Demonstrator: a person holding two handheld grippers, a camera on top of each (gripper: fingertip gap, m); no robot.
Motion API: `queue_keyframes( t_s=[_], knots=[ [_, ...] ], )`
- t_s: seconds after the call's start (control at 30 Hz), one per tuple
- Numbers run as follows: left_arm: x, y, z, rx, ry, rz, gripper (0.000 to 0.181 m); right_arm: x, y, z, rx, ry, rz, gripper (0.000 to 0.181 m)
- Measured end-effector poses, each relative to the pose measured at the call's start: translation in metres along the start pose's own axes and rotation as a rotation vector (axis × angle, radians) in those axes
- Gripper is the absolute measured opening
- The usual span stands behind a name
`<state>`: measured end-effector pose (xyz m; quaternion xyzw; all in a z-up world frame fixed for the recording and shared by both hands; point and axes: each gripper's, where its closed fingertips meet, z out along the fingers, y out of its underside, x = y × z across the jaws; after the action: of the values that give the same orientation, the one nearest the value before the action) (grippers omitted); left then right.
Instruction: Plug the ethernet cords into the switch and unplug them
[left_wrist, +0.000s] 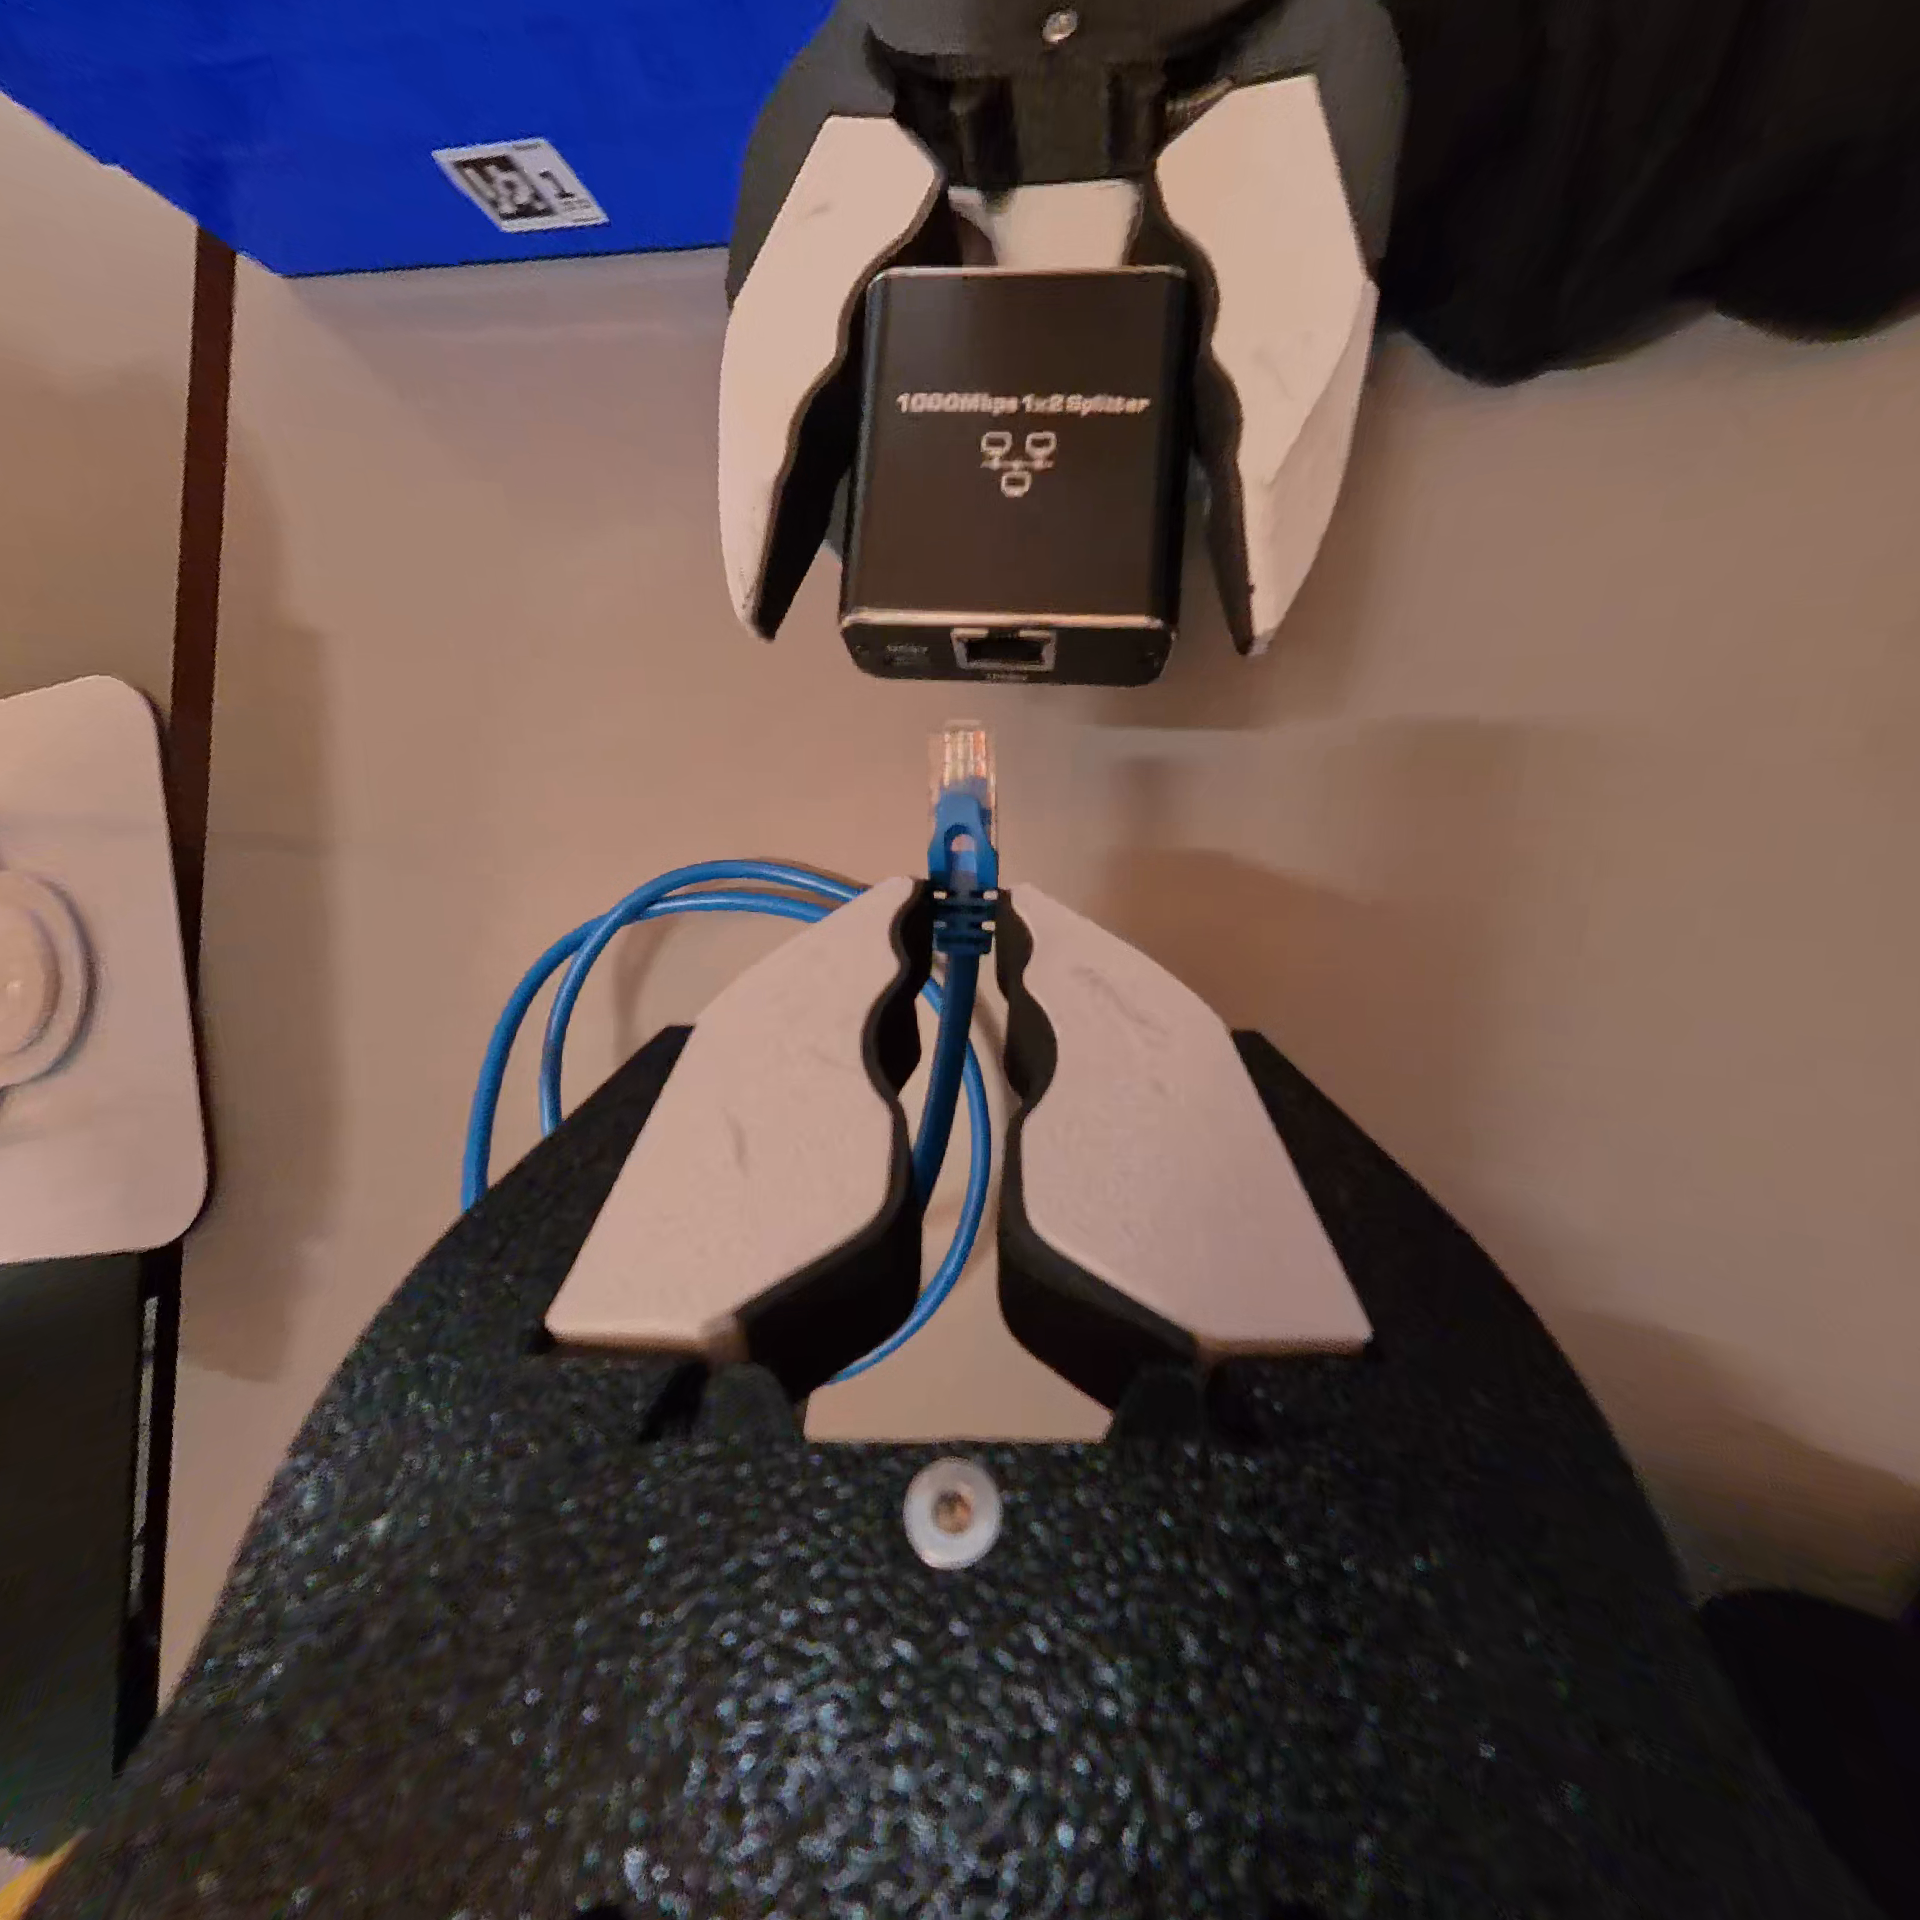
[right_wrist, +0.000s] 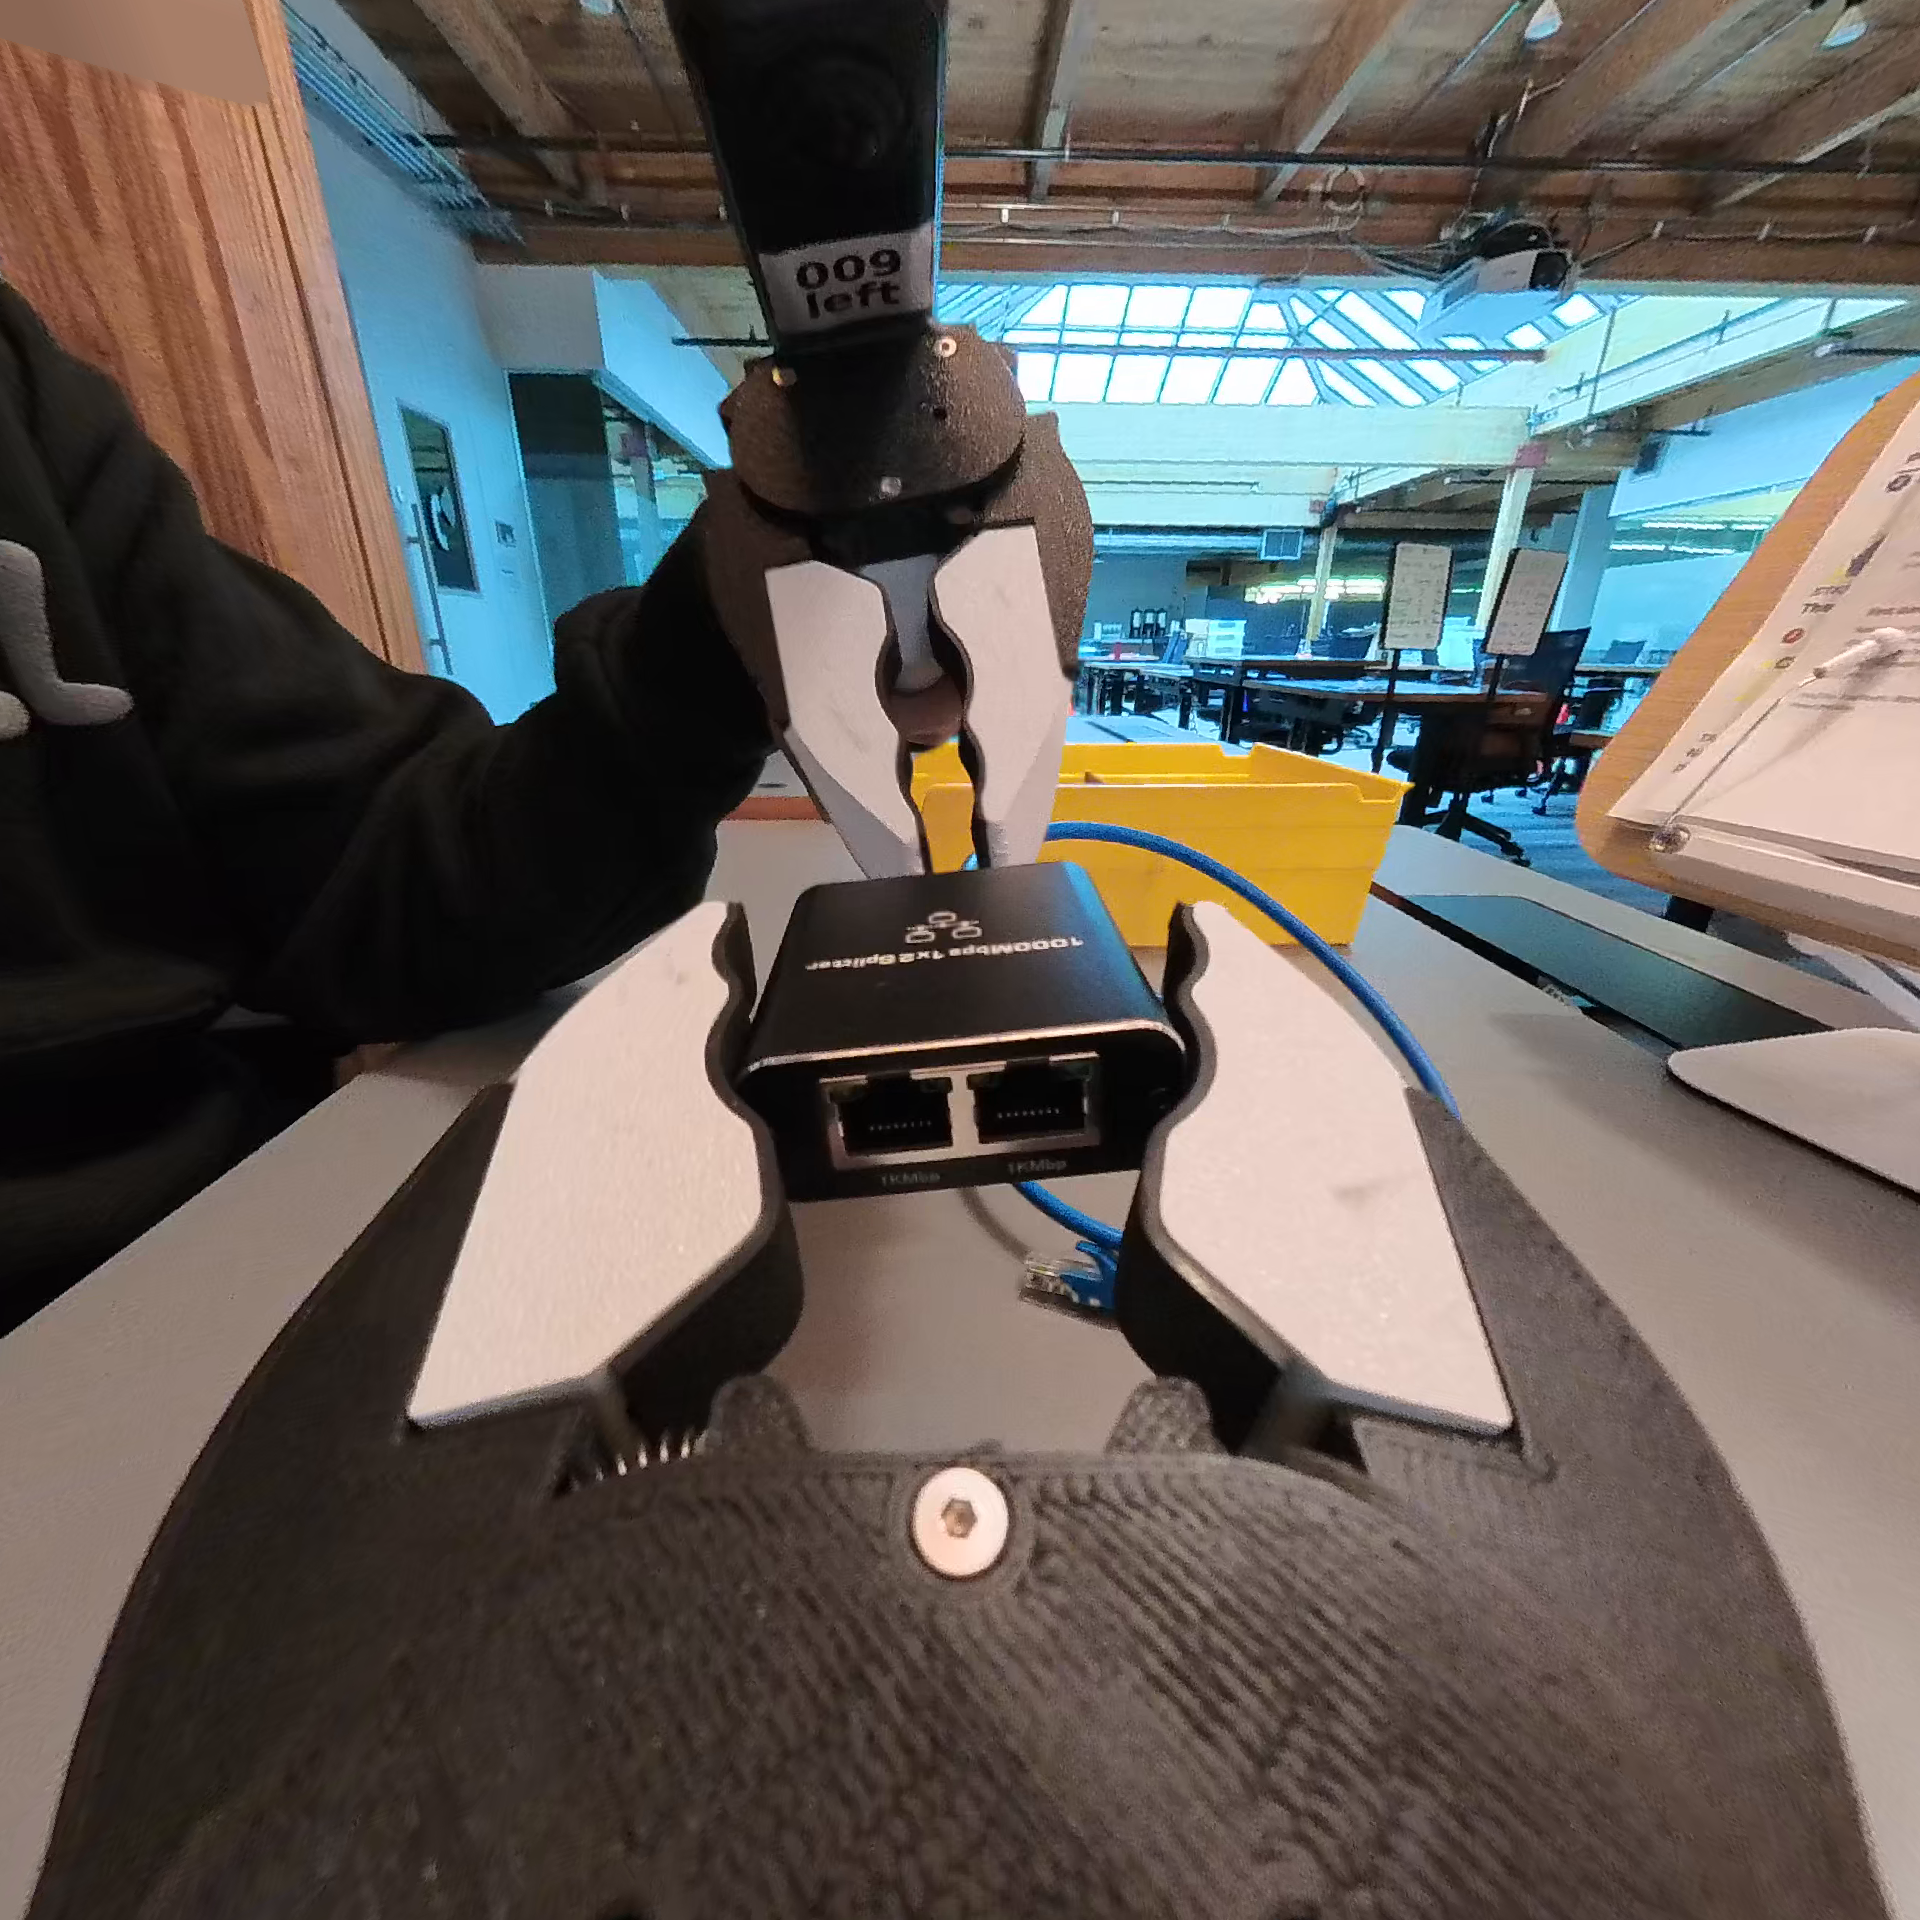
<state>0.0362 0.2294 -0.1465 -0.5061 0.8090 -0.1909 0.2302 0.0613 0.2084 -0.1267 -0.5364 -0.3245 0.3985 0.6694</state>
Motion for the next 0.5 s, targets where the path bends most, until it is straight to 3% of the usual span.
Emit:
queue_keyframes(
  t_s=[0.03,0.5],
  knots=[
    [0.0025,-0.0020,0.0003,0.013,0.015,0.006,0.010,0.0002,0.0011,0.0011,-0.007,0.004,-0.004,0.075],
    [0.0097,-0.0048,-0.0022,-0.021,-0.004,0.034,0.010,-0.0038,0.0082,0.0065,-0.064,-0.002,-0.046,0.075]
  ],
)
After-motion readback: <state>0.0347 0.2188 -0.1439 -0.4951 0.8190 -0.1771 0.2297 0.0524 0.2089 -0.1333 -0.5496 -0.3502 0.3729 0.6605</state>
